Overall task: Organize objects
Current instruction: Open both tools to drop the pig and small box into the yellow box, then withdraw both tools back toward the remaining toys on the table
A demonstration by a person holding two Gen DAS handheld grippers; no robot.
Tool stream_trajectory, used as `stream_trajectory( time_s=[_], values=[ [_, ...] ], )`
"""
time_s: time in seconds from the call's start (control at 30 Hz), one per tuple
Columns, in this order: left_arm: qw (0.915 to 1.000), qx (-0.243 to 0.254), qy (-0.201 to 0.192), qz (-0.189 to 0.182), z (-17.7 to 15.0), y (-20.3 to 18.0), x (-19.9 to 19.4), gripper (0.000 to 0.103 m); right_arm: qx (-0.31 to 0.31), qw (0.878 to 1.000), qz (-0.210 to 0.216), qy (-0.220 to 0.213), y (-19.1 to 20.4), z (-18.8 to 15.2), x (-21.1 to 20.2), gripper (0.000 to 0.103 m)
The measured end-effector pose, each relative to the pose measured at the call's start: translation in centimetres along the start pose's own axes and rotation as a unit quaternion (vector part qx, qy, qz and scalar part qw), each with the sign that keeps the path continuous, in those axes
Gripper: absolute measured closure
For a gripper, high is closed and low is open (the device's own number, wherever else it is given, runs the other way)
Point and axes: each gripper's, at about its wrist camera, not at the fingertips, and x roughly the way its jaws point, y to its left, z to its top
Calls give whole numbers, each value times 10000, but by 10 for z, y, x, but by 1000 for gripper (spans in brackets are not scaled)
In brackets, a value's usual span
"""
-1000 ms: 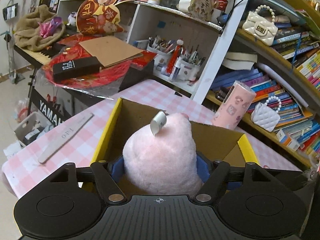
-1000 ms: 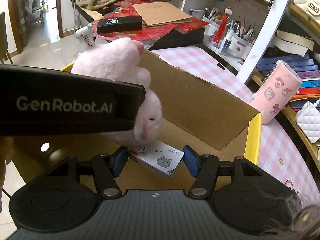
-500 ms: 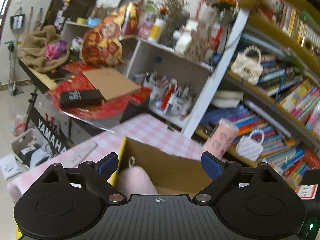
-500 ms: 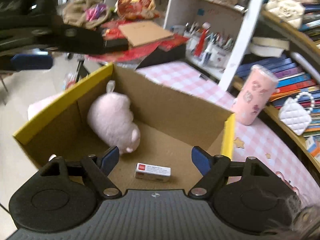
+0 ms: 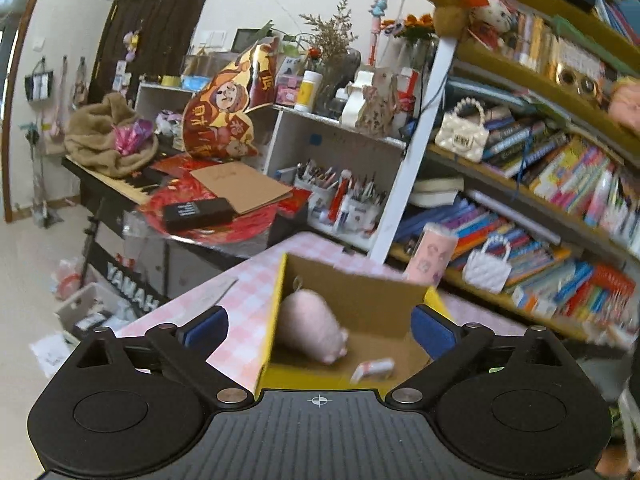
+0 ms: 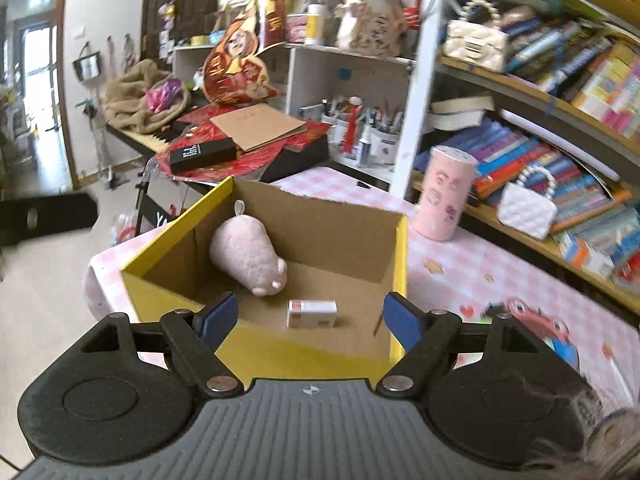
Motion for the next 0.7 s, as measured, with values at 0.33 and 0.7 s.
stream_trajectory(
  time_s=[0.33, 0.7],
  values=[
    [9972, 555, 345, 355, -58, -10, -51, 3, 668, 9974, -283, -39, 19, -65, -68, 18],
    [9939, 938, 548, 179, -93, -30, -71, 3, 1391, 9856, -966, -8, 15, -127, -120, 11]
  ],
)
